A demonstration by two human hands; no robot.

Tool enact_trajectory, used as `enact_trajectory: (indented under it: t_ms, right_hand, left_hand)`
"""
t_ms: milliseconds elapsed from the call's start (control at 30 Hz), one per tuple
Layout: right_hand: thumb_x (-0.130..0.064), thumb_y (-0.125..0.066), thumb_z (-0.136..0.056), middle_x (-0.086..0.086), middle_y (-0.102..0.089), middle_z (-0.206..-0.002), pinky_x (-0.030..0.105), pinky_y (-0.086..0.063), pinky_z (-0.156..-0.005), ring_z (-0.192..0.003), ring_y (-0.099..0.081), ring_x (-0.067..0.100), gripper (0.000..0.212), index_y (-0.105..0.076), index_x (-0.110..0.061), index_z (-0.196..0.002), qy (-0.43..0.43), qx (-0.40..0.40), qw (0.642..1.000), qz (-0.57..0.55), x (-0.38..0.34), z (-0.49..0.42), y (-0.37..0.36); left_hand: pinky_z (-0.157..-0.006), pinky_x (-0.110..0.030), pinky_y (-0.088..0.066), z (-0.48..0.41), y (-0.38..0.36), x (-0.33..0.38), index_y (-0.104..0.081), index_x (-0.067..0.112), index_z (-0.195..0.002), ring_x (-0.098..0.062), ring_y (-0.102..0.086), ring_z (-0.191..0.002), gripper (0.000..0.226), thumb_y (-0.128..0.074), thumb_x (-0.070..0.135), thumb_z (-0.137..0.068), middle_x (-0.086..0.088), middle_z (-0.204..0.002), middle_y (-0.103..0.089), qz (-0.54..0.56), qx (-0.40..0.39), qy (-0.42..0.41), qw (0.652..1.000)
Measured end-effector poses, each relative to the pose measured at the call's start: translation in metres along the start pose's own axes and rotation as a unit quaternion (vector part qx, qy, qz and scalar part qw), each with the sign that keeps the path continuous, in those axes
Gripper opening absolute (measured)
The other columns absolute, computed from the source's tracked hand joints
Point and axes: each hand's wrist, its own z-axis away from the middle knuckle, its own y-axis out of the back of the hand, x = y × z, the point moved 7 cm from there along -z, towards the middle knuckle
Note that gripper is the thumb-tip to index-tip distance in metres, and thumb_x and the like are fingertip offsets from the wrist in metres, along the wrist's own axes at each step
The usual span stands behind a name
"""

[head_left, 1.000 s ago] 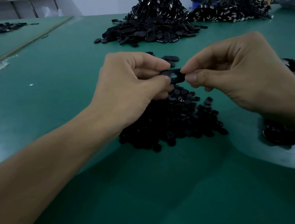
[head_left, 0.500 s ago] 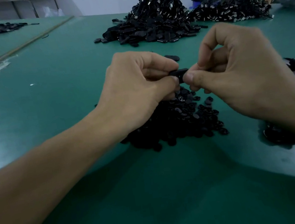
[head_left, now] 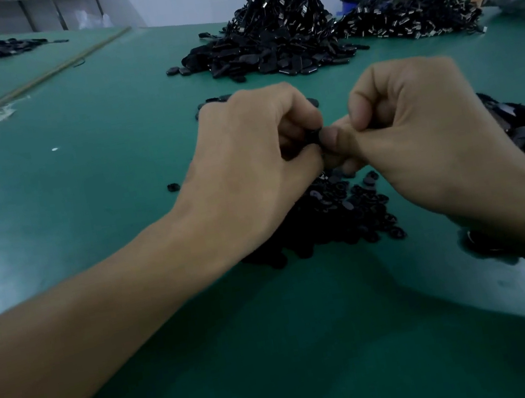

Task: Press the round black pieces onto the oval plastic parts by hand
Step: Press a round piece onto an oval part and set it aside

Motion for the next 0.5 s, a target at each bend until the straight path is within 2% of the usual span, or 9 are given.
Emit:
enact_trajectory:
  t_ms: [67, 167, 333, 433, 500]
  right_hand:
    - [0.001, -0.070, -0.089, 0.009, -0.074, -0.069, 0.040, -0.063, -0.065, -0.061, -0.074, 0.017, 0.035, -0.053, -0.022, -0.069, -0.011, -0.024, 0.998, -0.063, -0.001, 0.001, -0.005]
    - [0.003, -0.064, -0.093, 0.009, -0.075, -0.075, 0.029, -0.063, -0.071, -0.070, -0.075, 0.018, 0.026, -0.058, -0.017, -0.077, -0.020, -0.071, 0.989, -0.129, -0.006, 0.003, -0.012]
    - [0.001, -0.061, -0.095, 0.010, -0.077, -0.088, 0.024, -0.061, -0.075, -0.084, -0.076, 0.019, 0.017, -0.061, -0.015, -0.090, -0.045, -0.140, 0.968, -0.203, -0.004, 0.003, -0.016]
    - [-0.001, -0.060, -0.097, 0.007, -0.078, -0.087, 0.023, -0.060, -0.075, -0.084, -0.076, 0.016, 0.017, -0.062, -0.017, -0.096, -0.035, -0.159, 0.970, -0.182, -0.003, 0.002, -0.016]
    - [-0.003, -0.062, -0.096, -0.001, -0.078, -0.082, 0.026, -0.062, -0.074, -0.079, -0.076, 0.011, 0.019, -0.064, -0.021, -0.094, -0.005, -0.129, 0.985, -0.113, -0.001, 0.001, -0.013]
  left_hand:
    - [-0.070, -0.018, -0.055, -0.002, 0.004, -0.002, -0.074, 0.016, -0.092, -0.003, -0.067, -0.071, 0.013, -0.077, 0.015, -0.080, 0.011, -0.075, -0.071, -0.023, 0.013, -0.005, 1.000]
    - [-0.069, -0.013, -0.052, -0.004, 0.009, -0.006, -0.074, 0.017, -0.093, -0.003, -0.066, -0.071, 0.012, -0.075, 0.013, -0.082, 0.012, -0.074, -0.070, -0.038, 0.015, 0.002, 0.999]
    - [-0.068, -0.016, -0.052, -0.004, 0.008, -0.009, -0.072, 0.016, -0.093, -0.007, -0.066, -0.073, 0.012, -0.073, 0.010, -0.083, 0.009, -0.076, -0.070, -0.049, 0.010, -0.001, 0.999]
    - [-0.066, -0.015, -0.050, -0.006, 0.007, -0.011, -0.071, 0.015, -0.093, -0.007, -0.065, -0.072, 0.013, -0.073, 0.009, -0.082, 0.007, -0.076, -0.070, -0.049, 0.001, -0.001, 0.999]
    - [-0.065, -0.015, -0.051, -0.007, 0.006, -0.012, -0.071, 0.017, -0.092, -0.006, -0.065, -0.070, 0.013, -0.073, 0.010, -0.081, 0.008, -0.076, -0.070, -0.040, -0.008, 0.003, 0.999]
